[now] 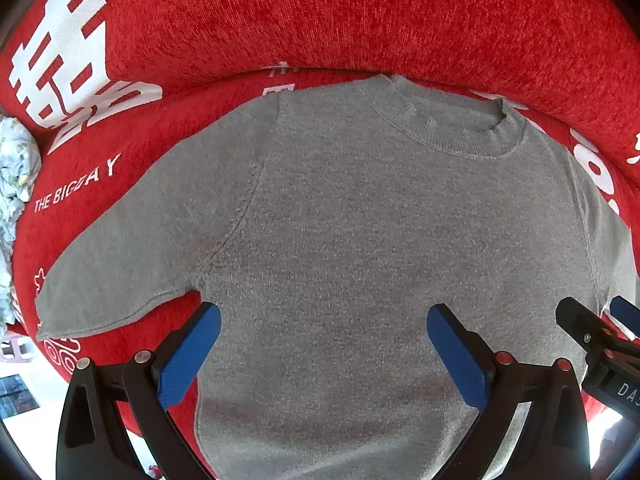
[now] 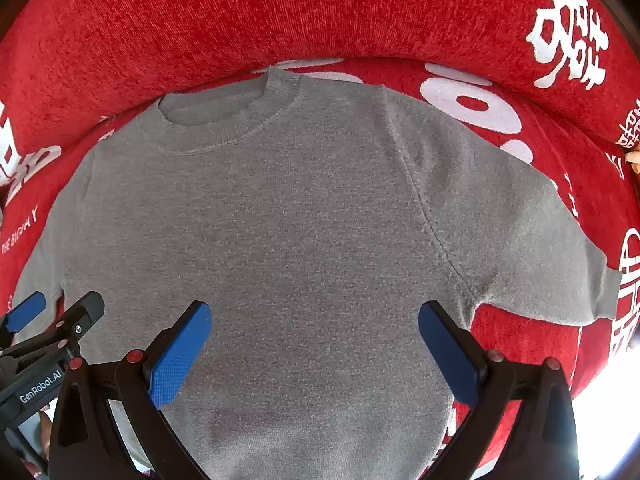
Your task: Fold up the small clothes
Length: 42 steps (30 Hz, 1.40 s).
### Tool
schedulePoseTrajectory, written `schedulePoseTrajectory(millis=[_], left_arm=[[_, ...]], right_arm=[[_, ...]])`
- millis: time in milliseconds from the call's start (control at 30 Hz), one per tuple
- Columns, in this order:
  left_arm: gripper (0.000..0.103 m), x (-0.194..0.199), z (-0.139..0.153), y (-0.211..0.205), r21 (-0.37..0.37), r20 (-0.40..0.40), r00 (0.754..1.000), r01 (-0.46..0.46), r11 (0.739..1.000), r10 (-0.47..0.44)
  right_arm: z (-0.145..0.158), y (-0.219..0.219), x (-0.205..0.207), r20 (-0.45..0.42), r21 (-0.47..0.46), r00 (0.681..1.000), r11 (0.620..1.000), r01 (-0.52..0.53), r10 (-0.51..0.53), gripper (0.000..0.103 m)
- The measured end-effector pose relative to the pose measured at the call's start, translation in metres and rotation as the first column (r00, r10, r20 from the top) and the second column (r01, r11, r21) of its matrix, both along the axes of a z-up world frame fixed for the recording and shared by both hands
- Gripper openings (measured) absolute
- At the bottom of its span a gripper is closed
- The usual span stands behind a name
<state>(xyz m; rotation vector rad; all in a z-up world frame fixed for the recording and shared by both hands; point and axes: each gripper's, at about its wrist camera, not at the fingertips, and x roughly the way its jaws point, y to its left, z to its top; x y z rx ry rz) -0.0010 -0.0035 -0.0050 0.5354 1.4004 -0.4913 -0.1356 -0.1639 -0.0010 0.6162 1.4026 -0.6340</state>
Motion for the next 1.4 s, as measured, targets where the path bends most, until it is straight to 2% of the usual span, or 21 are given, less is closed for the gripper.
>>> schedulePoseTrajectory(millis=[533,1400], left_arm=[[0.103,0.002,0.0,-0.001,-0.002,0.001,1.0,-0.004,1.0,0.004],[0.103,0.008,0.005,0.021,-0.043,-0.008,0.999,-0.041,0.998,0.041]], right_arm=[[0.004,0.002,0.002,0.006,-0.006,1.0,1.0,0.0,0.0,0.103],[0.01,0.016,0.006,0.007,-0.025,1.0,0.999,-0.021,0.021,0.103]])
